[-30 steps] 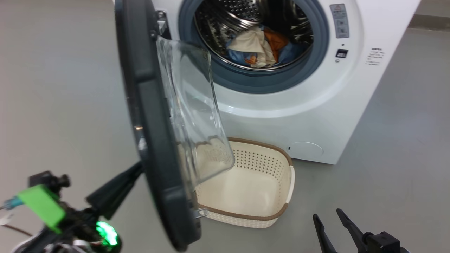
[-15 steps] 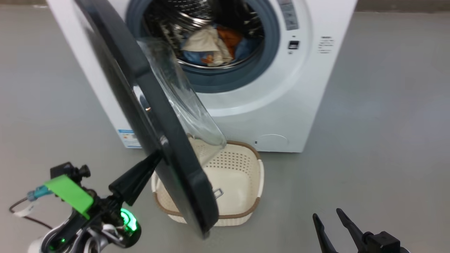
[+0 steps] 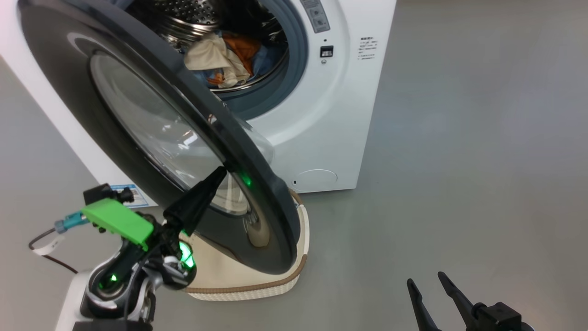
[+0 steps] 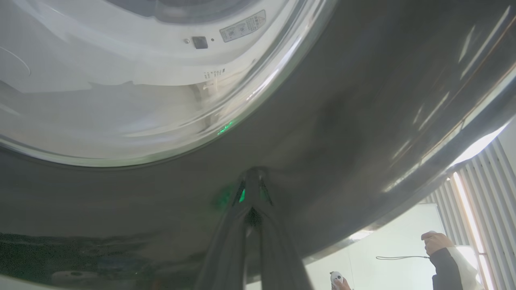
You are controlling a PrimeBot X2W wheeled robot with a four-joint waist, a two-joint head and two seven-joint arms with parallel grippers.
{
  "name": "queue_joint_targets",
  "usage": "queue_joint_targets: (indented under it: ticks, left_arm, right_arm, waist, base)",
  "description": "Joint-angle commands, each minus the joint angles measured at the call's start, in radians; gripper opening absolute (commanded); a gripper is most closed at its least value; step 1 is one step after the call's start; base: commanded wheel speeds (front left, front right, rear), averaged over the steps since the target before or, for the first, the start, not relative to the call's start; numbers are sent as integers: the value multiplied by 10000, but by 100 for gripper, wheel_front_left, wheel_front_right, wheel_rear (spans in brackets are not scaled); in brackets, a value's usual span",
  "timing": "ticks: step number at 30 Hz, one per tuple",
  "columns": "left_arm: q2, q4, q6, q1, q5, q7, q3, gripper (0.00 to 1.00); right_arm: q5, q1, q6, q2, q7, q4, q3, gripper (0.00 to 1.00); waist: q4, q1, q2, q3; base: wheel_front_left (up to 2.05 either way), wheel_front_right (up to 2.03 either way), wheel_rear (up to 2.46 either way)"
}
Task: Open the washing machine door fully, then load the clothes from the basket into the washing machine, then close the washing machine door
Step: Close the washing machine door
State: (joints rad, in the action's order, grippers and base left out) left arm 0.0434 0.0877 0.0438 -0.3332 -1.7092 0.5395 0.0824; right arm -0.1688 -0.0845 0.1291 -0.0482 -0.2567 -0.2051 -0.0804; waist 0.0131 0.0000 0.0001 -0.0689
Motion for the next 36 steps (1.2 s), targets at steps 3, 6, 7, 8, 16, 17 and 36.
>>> queue_joint_targets:
  ticks: [3,6,7,8,16,17,36]
  left_arm:
    - [69,376,-292,-866,93,-242,-103,0]
    - [68,879,-426,-1261,-2,-462,44,0]
    - [68,1056,-466,-1409,-47,-547,108,0]
    - [68,1244,-507,-1567,-91,-635,178,0]
    - [68,2910,-844,-2750,-283,-1555,768,0]
    - [68,3111,-900,-2862,-311,-1653,844,0]
    - [68,5820,-1666,-4722,-845,-3428,2180,0]
  right_arm:
    - [45,316,16,-21,-51,246,-279,100]
    - [27,335,16,-21,-51,239,-290,100]
    - [21,345,16,-21,-51,235,-306,100]
    - [15,359,16,-21,-51,228,-331,100]
    - [-56,564,16,-20,-51,124,-584,100]
    - [-58,570,16,-20,-51,114,-593,100]
    - [-32,601,16,-20,-51,44,-742,100]
  waist:
    - [-171,0,-1,-40]
    - [-208,0,-1,-51]
    - [-224,0,-1,-54]
    - [-242,0,-1,-56]
    - [-481,0,-1,-43]
    - [-520,0,-1,-37]
    - [-1036,0,-1,70]
  base:
    - [0,0,0]
    - [0,0,0]
    - [0,0,0]
    - [0,0,0]
    - [0,0,0]
    - [0,0,0]
    - [0,0,0]
